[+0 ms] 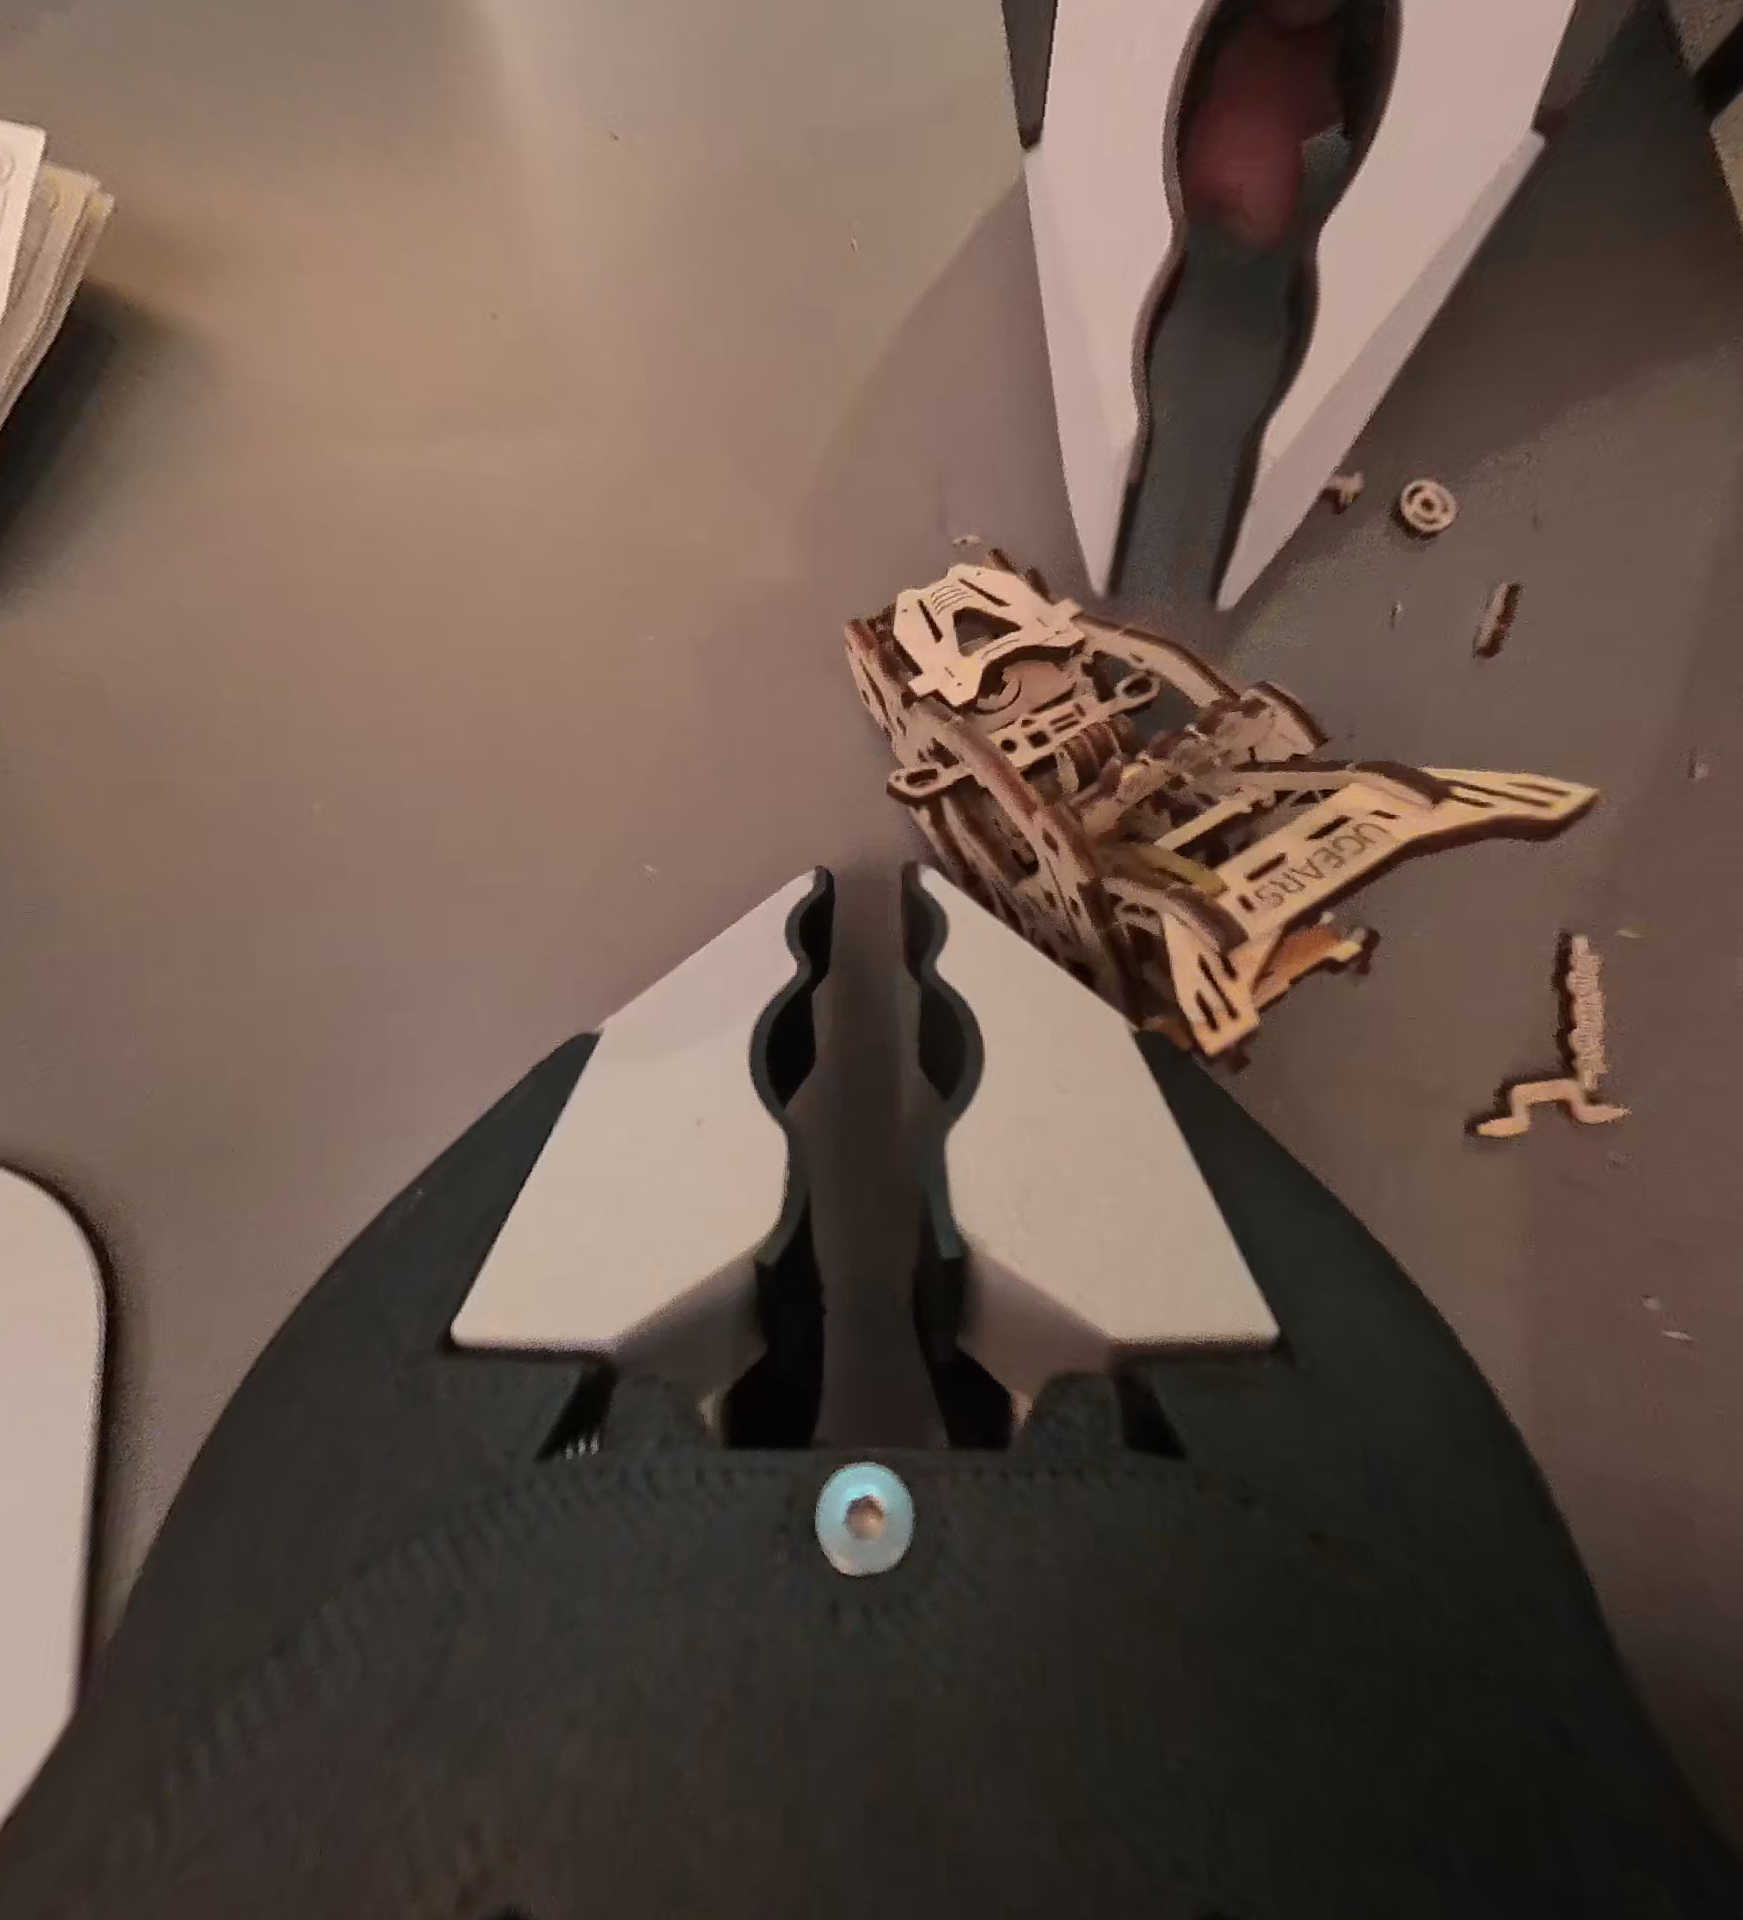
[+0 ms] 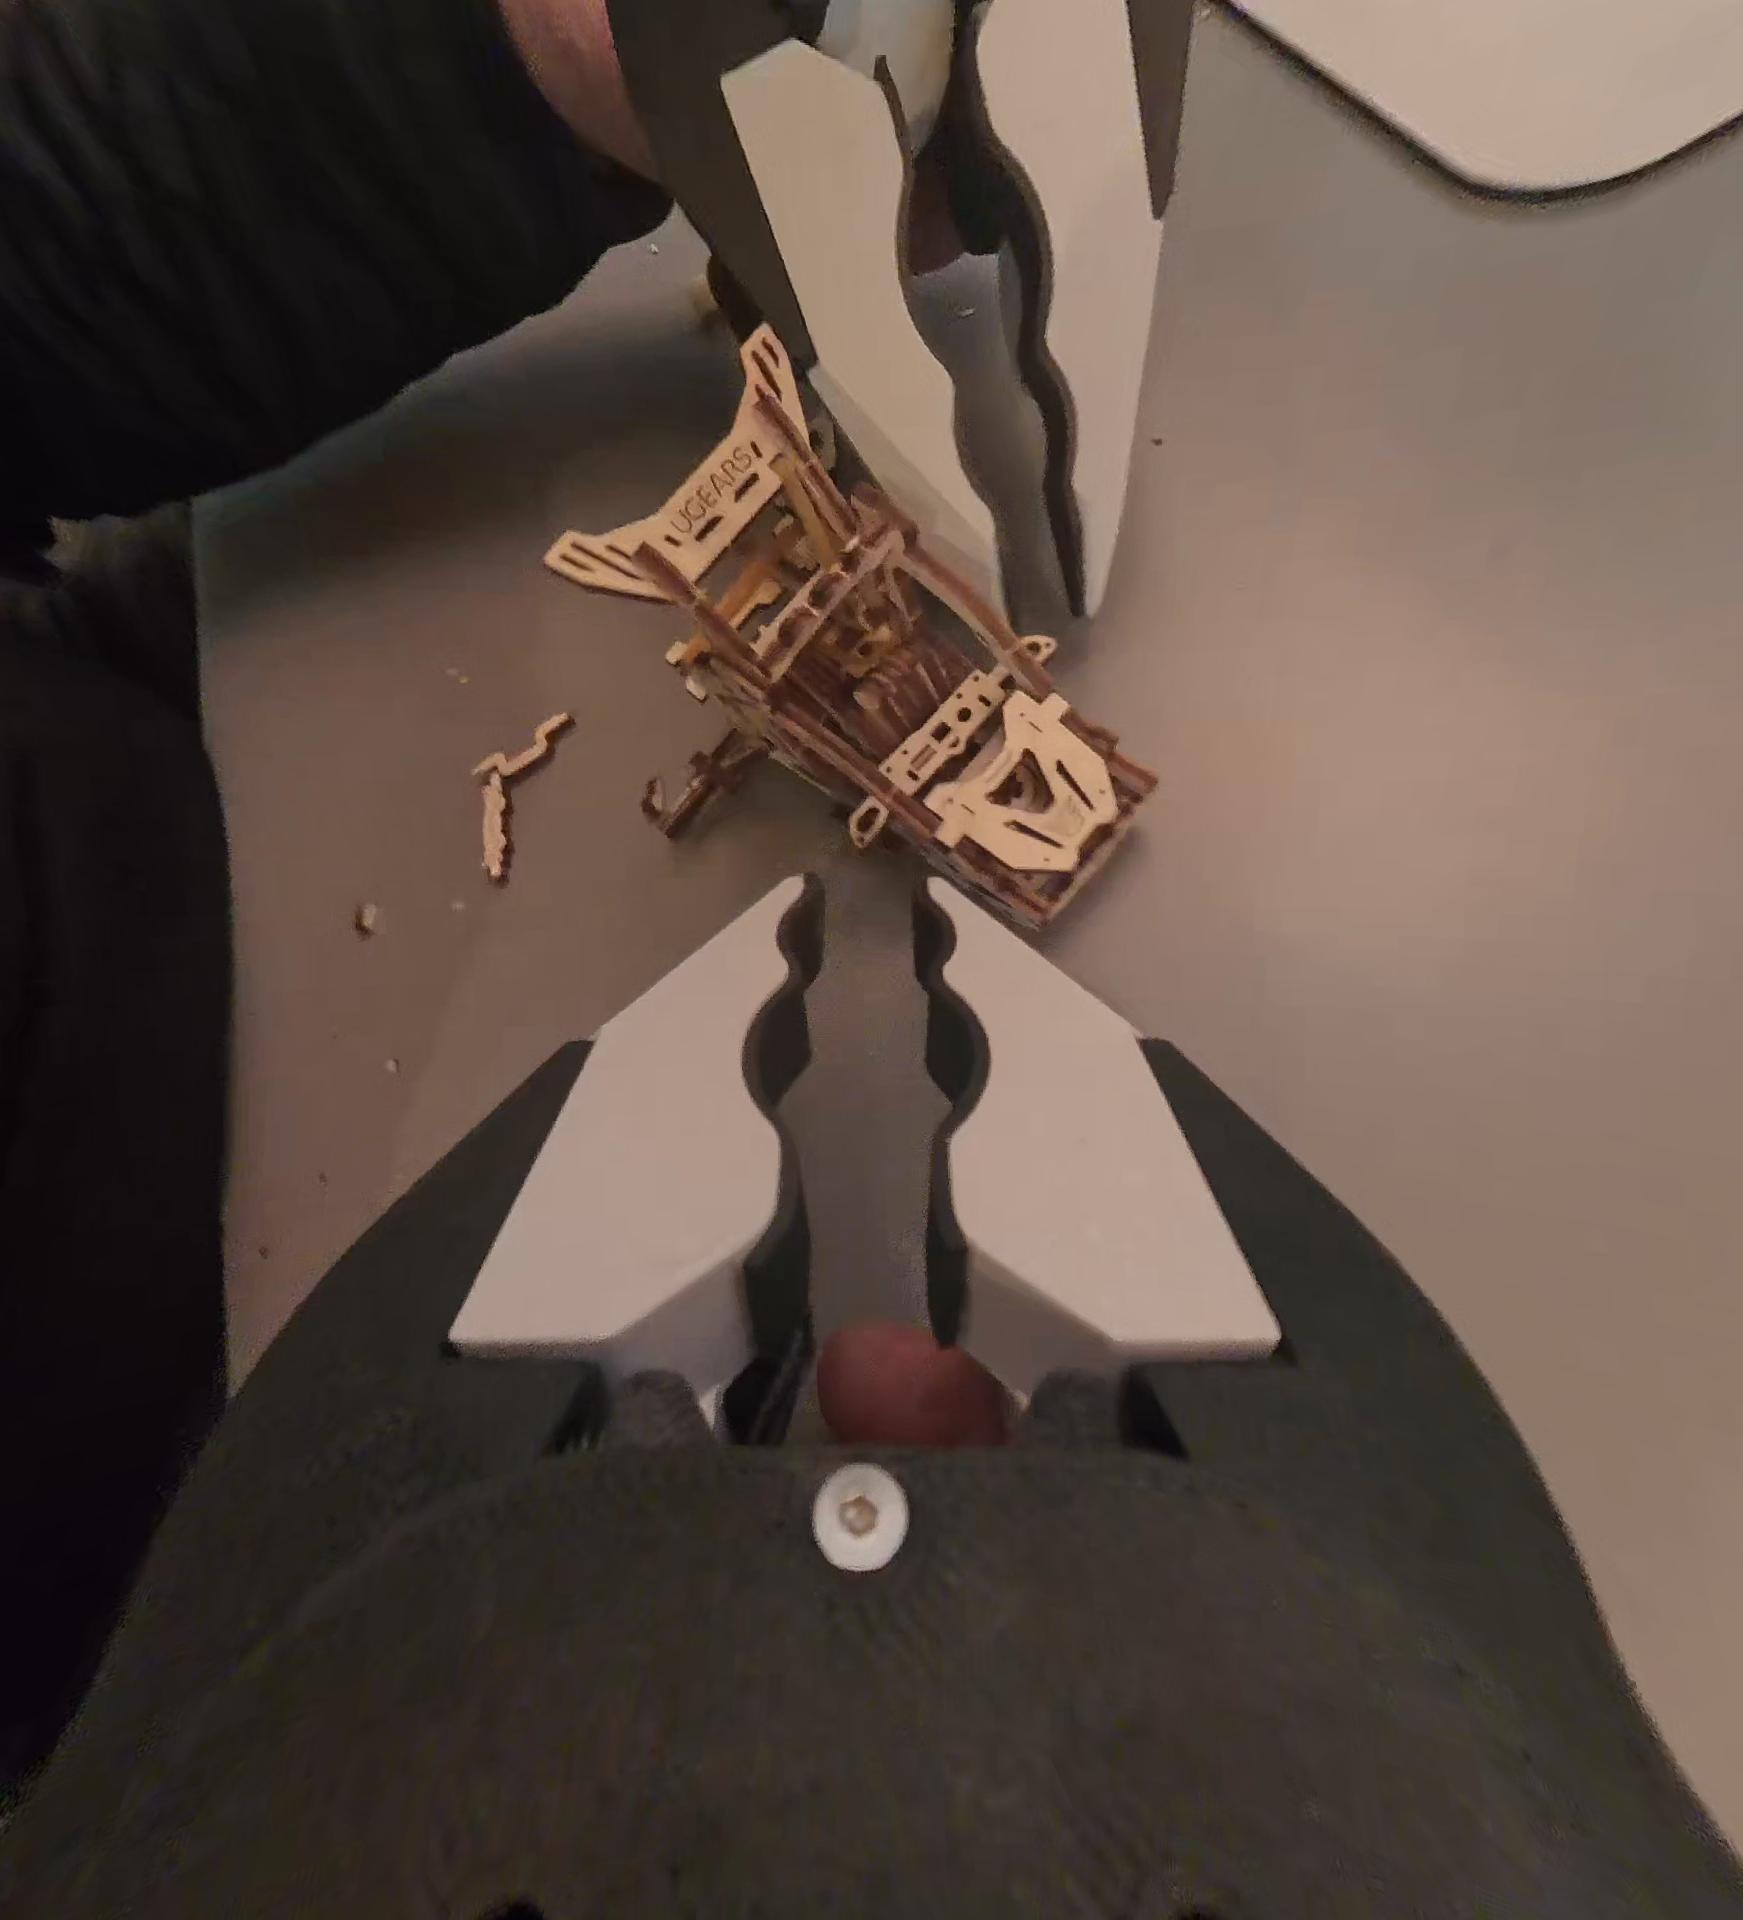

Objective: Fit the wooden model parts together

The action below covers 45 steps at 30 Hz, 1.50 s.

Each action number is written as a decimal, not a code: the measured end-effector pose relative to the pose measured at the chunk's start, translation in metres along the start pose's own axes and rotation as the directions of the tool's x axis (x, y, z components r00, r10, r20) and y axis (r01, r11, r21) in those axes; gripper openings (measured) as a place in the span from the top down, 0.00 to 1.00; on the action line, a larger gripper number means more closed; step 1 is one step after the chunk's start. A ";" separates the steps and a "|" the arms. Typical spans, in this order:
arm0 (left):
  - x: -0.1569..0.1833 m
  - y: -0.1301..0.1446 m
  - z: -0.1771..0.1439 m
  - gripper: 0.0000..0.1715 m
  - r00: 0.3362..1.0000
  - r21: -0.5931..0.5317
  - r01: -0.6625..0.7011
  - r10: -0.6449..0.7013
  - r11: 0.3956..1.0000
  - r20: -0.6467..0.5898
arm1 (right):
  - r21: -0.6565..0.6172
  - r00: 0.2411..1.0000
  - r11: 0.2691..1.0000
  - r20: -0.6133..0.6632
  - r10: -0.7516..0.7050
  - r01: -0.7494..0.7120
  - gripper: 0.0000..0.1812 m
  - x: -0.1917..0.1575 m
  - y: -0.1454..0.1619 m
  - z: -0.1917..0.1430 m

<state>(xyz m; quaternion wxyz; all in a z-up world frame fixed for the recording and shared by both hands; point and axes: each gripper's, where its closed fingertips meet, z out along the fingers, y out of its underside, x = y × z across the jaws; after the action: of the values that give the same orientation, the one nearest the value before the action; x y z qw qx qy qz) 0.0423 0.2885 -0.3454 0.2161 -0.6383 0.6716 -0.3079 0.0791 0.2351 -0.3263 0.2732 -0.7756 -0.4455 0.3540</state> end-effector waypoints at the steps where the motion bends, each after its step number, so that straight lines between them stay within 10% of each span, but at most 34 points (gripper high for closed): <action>1: 0.000 0.000 -0.003 0.93 1.000 0.014 0.030 -0.030 0.999 0.002 | 0.006 0.999 0.999 -0.003 -0.034 0.034 0.89 0.003 0.000 -0.005; 9: 0.028 -0.007 -0.055 0.73 0.953 0.236 0.294 -0.303 0.926 0.000 | 0.000 0.960 0.965 0.096 -0.262 0.263 0.63 0.028 -0.006 0.000; 17: 0.058 -0.010 -0.036 0.43 0.914 0.266 0.309 -0.362 0.913 0.184 | -0.056 0.907 0.918 0.188 -0.376 0.392 0.70 0.021 -0.012 0.023; 24: 0.054 0.005 -0.014 0.72 0.938 0.113 0.227 -0.248 0.967 0.243 | -0.085 0.911 0.924 0.221 -0.347 0.372 0.77 0.001 -0.006 0.025; 36: 0.046 0.009 -0.016 0.72 0.987 0.087 0.077 -0.088 0.993 0.137 | -0.098 0.885 0.890 0.199 -0.420 0.445 0.54 -0.001 -0.024 0.046; 45: 0.039 0.009 -0.018 0.72 0.992 0.118 0.042 -0.055 0.992 0.117 | -0.112 0.881 0.880 0.171 -0.440 0.461 0.67 0.004 -0.022 0.056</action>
<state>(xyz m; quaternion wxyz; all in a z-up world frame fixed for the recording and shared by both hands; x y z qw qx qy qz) 0.0198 0.2521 -0.3353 0.2849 -0.6582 0.6228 -0.3126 0.0246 0.2545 -0.3446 0.2576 -0.6417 -0.6572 0.2998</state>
